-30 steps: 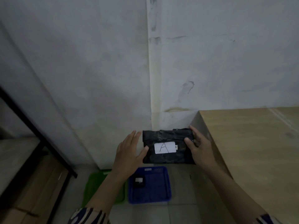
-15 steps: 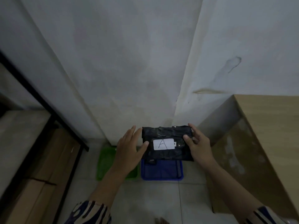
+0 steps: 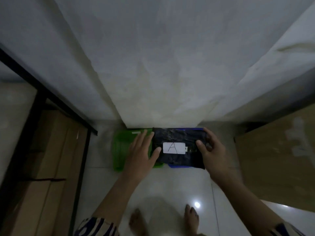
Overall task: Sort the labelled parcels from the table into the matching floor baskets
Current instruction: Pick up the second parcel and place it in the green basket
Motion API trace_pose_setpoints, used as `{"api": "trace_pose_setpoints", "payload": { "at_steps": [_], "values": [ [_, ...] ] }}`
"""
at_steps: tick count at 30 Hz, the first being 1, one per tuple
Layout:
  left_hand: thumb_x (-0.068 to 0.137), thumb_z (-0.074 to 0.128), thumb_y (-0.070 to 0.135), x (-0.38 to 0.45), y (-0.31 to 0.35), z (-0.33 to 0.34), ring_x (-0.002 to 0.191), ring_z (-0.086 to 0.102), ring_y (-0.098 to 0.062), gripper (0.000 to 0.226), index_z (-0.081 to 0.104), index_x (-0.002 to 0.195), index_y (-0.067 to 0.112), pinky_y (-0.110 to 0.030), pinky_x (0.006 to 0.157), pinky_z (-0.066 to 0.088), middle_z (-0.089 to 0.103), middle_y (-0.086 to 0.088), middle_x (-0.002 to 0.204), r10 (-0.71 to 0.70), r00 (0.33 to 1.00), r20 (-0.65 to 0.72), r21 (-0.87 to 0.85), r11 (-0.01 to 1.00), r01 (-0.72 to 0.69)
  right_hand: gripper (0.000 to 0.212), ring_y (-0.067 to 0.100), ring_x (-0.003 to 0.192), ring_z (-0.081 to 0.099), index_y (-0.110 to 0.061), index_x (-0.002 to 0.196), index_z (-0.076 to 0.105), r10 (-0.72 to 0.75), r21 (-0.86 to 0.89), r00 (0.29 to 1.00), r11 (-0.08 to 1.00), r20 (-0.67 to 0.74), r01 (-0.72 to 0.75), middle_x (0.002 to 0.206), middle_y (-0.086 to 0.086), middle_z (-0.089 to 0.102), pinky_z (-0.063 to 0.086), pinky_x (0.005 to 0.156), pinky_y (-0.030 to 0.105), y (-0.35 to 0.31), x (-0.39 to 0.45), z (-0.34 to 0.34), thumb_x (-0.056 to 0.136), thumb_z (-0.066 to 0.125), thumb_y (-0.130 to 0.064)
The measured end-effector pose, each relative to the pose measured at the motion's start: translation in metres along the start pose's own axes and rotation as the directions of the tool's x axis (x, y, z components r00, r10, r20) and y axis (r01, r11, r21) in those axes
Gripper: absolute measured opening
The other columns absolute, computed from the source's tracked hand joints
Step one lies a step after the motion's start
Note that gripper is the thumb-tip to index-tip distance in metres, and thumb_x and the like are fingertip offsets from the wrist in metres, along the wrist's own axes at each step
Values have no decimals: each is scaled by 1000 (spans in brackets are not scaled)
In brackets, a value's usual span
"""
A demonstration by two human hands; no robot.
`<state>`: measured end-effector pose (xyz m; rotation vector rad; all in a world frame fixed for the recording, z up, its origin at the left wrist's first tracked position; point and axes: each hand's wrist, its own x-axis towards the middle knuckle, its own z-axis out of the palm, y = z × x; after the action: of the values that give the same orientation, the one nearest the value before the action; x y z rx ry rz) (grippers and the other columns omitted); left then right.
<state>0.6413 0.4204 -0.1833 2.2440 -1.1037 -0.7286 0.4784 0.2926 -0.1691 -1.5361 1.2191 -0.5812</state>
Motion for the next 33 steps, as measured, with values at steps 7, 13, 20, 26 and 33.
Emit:
{"api": "trace_pose_setpoints", "payload": {
  "at_steps": [7, 13, 20, 26, 33],
  "values": [
    [87, 34, 58, 49, -144, 57, 140, 17, -20, 62, 29, 138, 22, -40, 113, 18, 24, -2, 152, -33, 996, -77, 30, 999, 36, 42, 10, 90, 58, -18, 125, 46, 19, 24, 999, 999, 43, -21, 107, 2, 56, 52, 77, 20, 105, 41, 116, 86, 54, -4],
    [83, 27, 52, 108, -271, 132, 140, 19, -21, 62, 26, 138, 24, -45, 116, 17, 22, -3, 153, -107, 981, -164, 25, 993, 113, 43, 22, 103, 56, -19, 127, 44, -6, 8, 998, 1000, 59, 6, 115, 3, 51, 51, 85, 23, 225, 103, 210, 87, 54, -7],
    [83, 20, 55, 164, -399, 192, 142, 4, -21, 66, 16, 141, 25, -48, 117, 3, 11, -4, 155, -80, 971, -224, 152, 982, 116, 43, 1, 91, 45, -14, 128, 43, -69, 15, 993, 998, 93, 68, 112, -2, 46, 36, 61, -8, 334, 159, 312, 87, 54, -7],
    [88, 16, 55, 187, -463, 212, 135, -13, -9, 60, 8, 141, 28, -45, 114, -7, 0, -1, 156, -50, 962, -268, 240, 964, 117, 44, 13, 95, 51, -15, 127, 45, -61, 35, 990, 998, 124, 57, 107, 4, 51, 47, 80, 26, 384, 186, 363, 85, 56, -8],
    [93, 31, 39, 199, -485, 223, 142, -7, -19, 59, 3, 142, 21, -38, 116, 0, 0, -7, 156, -79, 984, -162, 140, 985, 103, 45, 21, 101, 51, -14, 129, 43, -23, -24, 975, 999, 222, 29, 123, 19, 55, 46, 86, 34, 408, 197, 400, 86, 56, -10]
  ]
}}
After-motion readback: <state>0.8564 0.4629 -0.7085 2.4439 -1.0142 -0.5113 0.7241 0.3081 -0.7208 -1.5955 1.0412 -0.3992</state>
